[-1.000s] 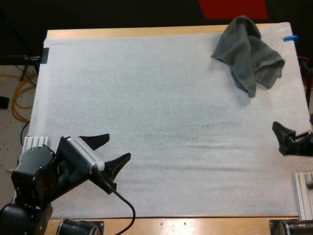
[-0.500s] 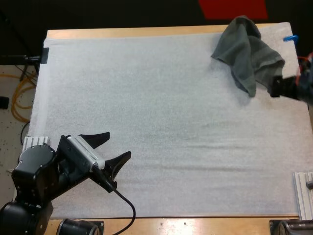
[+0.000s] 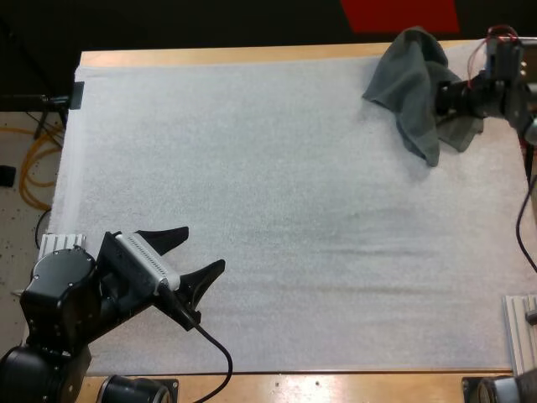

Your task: Pick towel from pile fold and stack

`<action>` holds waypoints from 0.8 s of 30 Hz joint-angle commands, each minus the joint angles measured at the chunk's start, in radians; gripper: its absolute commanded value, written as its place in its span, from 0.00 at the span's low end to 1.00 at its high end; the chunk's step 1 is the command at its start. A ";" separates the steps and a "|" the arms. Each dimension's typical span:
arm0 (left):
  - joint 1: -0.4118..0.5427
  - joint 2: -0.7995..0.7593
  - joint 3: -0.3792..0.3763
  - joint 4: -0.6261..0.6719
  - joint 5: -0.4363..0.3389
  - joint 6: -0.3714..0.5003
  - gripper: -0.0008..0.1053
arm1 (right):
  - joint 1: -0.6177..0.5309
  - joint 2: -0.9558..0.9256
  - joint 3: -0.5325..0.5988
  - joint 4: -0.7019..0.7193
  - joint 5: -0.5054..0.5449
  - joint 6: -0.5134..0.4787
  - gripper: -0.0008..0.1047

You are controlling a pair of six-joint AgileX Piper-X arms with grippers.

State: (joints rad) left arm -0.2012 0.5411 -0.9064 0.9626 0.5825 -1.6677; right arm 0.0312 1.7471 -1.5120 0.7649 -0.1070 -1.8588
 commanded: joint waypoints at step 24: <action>-0.005 0.001 -0.005 -0.018 0.004 -0.062 0.65 | 0.054 0.419 -0.155 -0.084 0.107 0.233 0.38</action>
State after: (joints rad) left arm -0.2012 0.5411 -0.9064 0.9626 0.5825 -1.7194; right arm 0.0851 2.1721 -1.6551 0.6955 0.0000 -1.6306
